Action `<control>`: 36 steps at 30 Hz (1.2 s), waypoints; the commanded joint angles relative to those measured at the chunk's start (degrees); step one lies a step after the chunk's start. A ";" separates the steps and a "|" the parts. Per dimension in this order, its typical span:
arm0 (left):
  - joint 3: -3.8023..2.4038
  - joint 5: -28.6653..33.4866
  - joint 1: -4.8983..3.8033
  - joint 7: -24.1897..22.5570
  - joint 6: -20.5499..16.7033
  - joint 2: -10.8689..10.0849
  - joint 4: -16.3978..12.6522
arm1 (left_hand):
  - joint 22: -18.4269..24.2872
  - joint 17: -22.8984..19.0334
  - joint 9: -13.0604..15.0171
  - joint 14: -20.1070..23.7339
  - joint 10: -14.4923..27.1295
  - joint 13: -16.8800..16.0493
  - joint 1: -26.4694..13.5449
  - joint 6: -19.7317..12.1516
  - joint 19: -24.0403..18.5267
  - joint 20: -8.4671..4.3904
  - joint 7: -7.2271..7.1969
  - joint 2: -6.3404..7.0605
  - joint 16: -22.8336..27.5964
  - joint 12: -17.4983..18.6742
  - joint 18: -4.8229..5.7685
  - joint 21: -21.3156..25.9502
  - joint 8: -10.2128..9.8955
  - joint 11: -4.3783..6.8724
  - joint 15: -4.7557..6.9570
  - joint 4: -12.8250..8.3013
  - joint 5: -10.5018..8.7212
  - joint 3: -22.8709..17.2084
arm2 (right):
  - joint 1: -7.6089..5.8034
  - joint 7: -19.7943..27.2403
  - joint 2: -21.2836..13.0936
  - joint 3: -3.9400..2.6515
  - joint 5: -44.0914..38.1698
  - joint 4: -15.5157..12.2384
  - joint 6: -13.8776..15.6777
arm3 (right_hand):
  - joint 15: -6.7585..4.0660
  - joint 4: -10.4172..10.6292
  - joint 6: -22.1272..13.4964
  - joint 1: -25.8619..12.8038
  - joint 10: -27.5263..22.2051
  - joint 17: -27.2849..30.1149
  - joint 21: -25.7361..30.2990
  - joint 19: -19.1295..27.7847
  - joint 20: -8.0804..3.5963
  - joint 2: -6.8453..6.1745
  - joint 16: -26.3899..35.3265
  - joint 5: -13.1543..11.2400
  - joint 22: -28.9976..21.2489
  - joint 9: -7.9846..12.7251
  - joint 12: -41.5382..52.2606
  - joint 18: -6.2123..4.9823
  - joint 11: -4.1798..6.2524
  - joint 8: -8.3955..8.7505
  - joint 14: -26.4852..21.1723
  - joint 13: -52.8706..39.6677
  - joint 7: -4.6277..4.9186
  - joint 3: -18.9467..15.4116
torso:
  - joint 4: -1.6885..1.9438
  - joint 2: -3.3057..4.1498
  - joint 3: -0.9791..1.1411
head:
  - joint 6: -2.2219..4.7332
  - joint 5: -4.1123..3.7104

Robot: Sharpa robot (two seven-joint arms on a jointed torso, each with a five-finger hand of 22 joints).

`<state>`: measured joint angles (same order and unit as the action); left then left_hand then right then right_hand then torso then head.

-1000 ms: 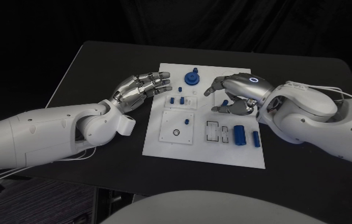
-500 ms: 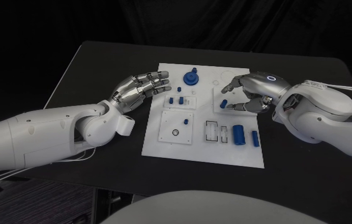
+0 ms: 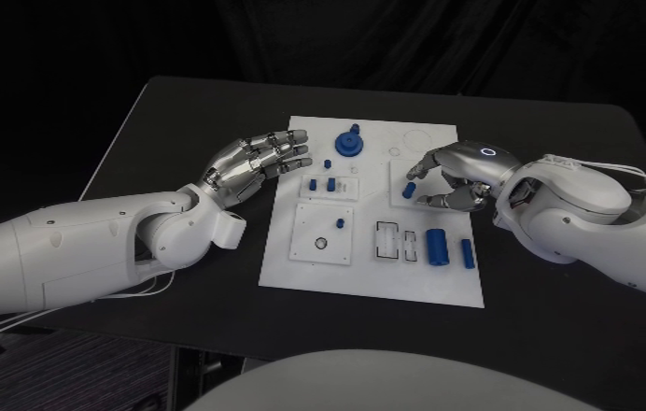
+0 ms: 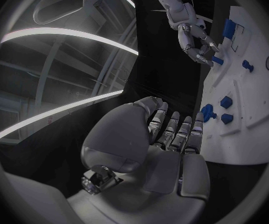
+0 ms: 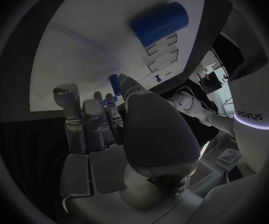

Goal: Assemble the parts on the task board

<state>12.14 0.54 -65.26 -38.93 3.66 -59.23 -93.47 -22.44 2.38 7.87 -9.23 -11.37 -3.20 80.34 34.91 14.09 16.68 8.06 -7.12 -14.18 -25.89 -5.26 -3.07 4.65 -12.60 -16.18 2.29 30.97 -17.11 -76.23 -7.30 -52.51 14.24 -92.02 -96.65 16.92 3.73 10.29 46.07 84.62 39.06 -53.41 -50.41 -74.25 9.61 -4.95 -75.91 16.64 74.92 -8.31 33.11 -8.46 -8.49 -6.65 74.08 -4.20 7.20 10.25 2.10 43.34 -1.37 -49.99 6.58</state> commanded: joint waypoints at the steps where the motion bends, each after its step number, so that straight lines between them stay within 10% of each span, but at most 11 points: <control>1: -0.03 0.34 0.11 -2.46 0.55 0.17 -0.02 | 0.08 0.07 -0.01 -0.29 -0.14 0.01 -0.42 -0.05 0.46 0.11 0.23 0.01 -0.19 0.26 0.96 -0.34 0.03 -0.16 -0.11 -0.03 0.03 -0.44 | 0.50 1.90 0.53 -0.03 -0.49 0.94 2.36 | -0.16 -0.60 0.36 0.63 1.05 -0.56 -0.80 -0.57 -0.19 -0.02 -0.29 0.59 5.30 0.14 -0.20 1.07 0.23 0.11 0.65 0.18 0.10 0.33 | 0.03 0.02 0.00 | -0.01 0.05; 24: -0.03 0.35 0.48 -1.73 1.23 0.49 0.39 | 0.43 0.08 0.26 -0.32 -0.59 -0.06 -0.56 1.45 0.41 0.10 1.01 -0.15 -0.28 -0.20 1.04 -0.26 0.51 -0.40 -0.15 -0.10 0.19 -1.15 | 1.85 4.96 3.18 -0.04 1.22 3.71 5.33 | -1.94 -1.39 5.01 0.30 9.62 -4.76 -7.05 -4.19 -1.88 -0.47 -1.66 -1.01 6.80 -0.30 -2.86 2.16 2.08 -1.17 4.59 0.27 2.00 4.24 | -0.04 0.02 -0.03 | -0.01 0.10; 36: -0.03 0.35 0.54 -1.36 1.22 0.58 0.45 | 0.41 0.07 0.28 -0.27 -0.63 -0.06 -0.57 1.57 0.45 0.10 1.05 -0.20 -0.21 -0.20 1.04 -0.26 0.56 -0.46 -0.14 -0.10 0.21 -1.27 | 2.04 5.09 2.99 -0.05 1.29 3.51 7.12 | -3.54 -4.35 11.40 3.53 15.89 -5.65 -9.73 -5.35 -3.34 0.47 -1.60 0.87 7.44 -3.26 -1.74 2.59 3.94 -4.54 5.58 -0.87 0.97 7.22 | -0.01 0.06 -0.04 | -0.01 0.36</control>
<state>12.14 0.70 -64.82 -38.93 4.02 -58.80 -92.95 -22.03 2.36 8.08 -9.23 -11.80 -3.19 80.34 36.05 14.08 16.68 9.21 -7.12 -14.18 -25.89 -5.26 -3.07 4.88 -13.03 -16.18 2.29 30.97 -18.06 -74.32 -2.62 -49.37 14.22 -90.83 -92.94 21.55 0.51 6.39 57.13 87.26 54.42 -59.05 -59.95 -79.45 6.45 -4.88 -77.44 17.16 74.91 -11.34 31.03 -6.66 -4.84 -11.00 79.65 -4.69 8.21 17.33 2.09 43.38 -1.41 -49.99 6.87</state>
